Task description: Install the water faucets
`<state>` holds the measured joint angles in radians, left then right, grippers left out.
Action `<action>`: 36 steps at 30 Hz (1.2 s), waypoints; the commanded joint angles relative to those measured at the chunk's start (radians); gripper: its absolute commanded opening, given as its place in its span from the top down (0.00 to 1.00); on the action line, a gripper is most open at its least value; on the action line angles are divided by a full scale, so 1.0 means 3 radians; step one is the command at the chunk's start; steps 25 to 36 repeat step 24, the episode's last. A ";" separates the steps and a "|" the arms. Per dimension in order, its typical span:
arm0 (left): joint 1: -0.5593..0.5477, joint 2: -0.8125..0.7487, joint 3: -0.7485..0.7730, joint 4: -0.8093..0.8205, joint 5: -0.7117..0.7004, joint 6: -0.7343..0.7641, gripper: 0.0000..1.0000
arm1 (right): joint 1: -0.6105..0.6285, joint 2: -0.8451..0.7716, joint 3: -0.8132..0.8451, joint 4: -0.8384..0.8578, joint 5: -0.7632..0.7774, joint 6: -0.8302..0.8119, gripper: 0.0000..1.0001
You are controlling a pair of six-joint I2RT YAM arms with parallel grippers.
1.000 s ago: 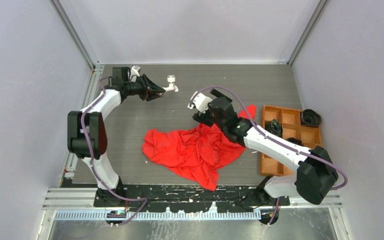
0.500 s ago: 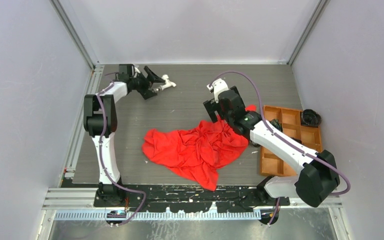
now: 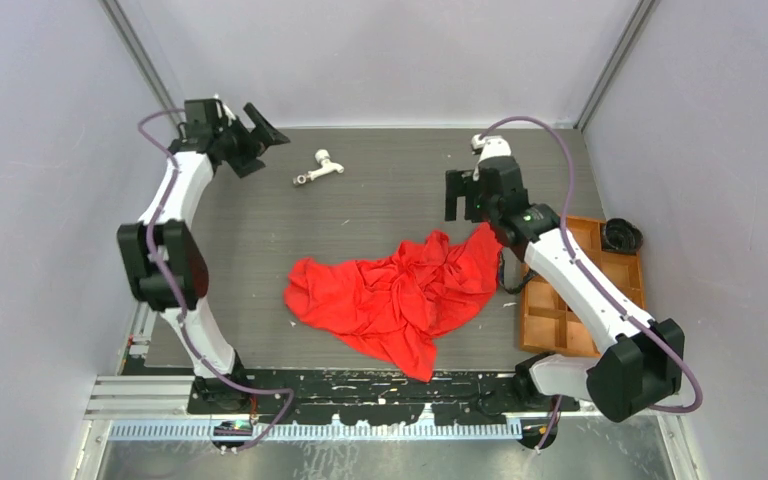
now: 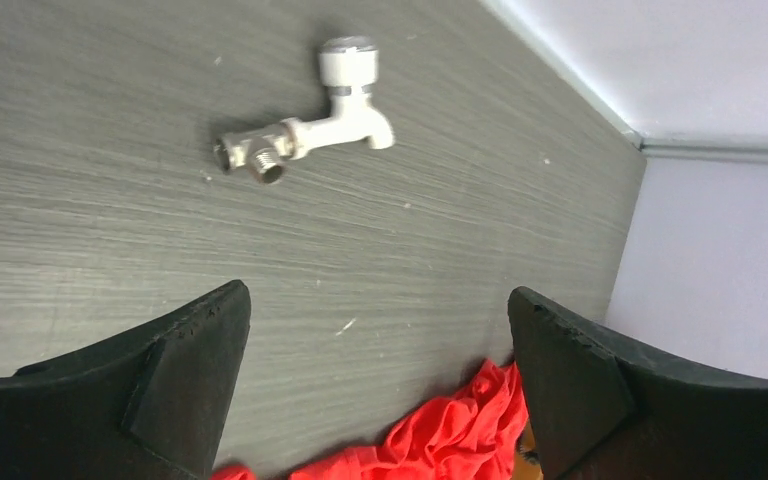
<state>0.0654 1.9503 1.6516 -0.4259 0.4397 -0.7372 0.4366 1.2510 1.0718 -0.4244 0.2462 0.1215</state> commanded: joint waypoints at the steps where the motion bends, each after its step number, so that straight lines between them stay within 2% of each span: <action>1: -0.0097 -0.0764 -0.0105 -0.0433 -0.0169 0.0580 0.01 | -0.0226 0.0063 0.0284 0.0006 -0.0444 0.0580 0.00; 4: -0.0219 -0.1152 -0.0426 -0.0615 -0.0160 0.0881 0.01 | -0.0305 0.0185 0.0477 -0.0162 -0.0097 0.0904 0.00; 8: -0.0297 -0.1804 -0.0982 -0.0739 -0.0290 0.0883 0.01 | -0.0307 0.0252 0.0631 -0.0483 0.1320 0.1580 0.00; 11: -0.0300 -0.2163 -0.1187 -0.1035 -0.0335 0.1062 0.01 | -0.0306 0.0216 0.0602 -0.0522 0.1715 0.1616 0.00; 14: -0.0300 -0.2597 -0.1467 -0.1144 -0.0742 0.1167 0.01 | -0.0305 0.0118 0.0501 -0.0436 0.1858 0.1599 0.00; 17: -0.0297 -0.3023 -0.1789 -0.0975 -0.1115 0.1135 0.01 | -0.0307 0.0051 0.0434 -0.0374 0.1907 0.1663 0.00; 20: -0.0299 -0.3407 -0.2088 -0.0637 -0.1110 0.1113 0.01 | -0.0308 0.0053 0.0420 -0.0435 0.1981 0.1840 0.00; 22: -0.0300 -0.3579 -0.2243 -0.0462 -0.1083 0.1050 0.01 | -0.0306 0.0102 0.0505 -0.0651 0.2094 0.2142 0.00; 24: -0.0300 -0.3670 -0.2295 -0.0396 -0.1161 0.0941 0.01 | -0.0305 0.0141 0.0575 -0.0798 0.2111 0.2286 0.00; 36: -0.0300 -0.3670 -0.2295 -0.0396 -0.1161 0.0941 0.01 | -0.0305 0.0141 0.0575 -0.0798 0.2111 0.2286 0.00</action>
